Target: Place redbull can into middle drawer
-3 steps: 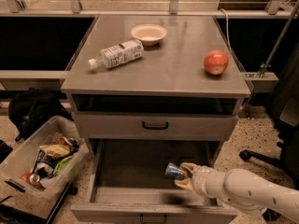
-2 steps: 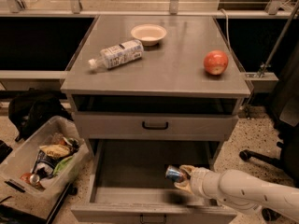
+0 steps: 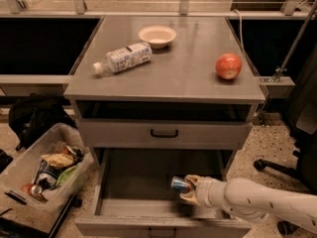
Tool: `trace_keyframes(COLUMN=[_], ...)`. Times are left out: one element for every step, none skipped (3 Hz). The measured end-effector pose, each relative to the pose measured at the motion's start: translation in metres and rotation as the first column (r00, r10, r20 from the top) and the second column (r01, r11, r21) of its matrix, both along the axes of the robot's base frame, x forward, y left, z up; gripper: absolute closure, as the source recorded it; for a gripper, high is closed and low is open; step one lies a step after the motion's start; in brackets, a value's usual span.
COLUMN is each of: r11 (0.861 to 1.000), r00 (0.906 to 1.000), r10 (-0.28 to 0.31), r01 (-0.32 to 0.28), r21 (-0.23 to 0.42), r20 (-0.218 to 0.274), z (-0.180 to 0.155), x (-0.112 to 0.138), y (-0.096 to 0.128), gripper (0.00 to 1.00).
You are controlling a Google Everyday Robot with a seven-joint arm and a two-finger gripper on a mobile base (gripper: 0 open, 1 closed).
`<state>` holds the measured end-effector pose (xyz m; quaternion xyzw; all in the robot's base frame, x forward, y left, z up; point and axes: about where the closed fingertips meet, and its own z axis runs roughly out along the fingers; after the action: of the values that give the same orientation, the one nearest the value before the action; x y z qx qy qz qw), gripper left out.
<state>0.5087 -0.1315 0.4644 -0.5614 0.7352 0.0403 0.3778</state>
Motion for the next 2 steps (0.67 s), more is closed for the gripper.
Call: trace_keyframes(r11=[1.000,0.999], r00=[0.9999,0.9981], r10=[0.015,0.024], r01=[-0.015,-0.021], r21=[0.003,0.042], r20=[-0.004,-0.056], z=[-0.003,-0.017], x=[0.002,-0.001], y=[0.006,0.009], gripper=[1.00,1.00])
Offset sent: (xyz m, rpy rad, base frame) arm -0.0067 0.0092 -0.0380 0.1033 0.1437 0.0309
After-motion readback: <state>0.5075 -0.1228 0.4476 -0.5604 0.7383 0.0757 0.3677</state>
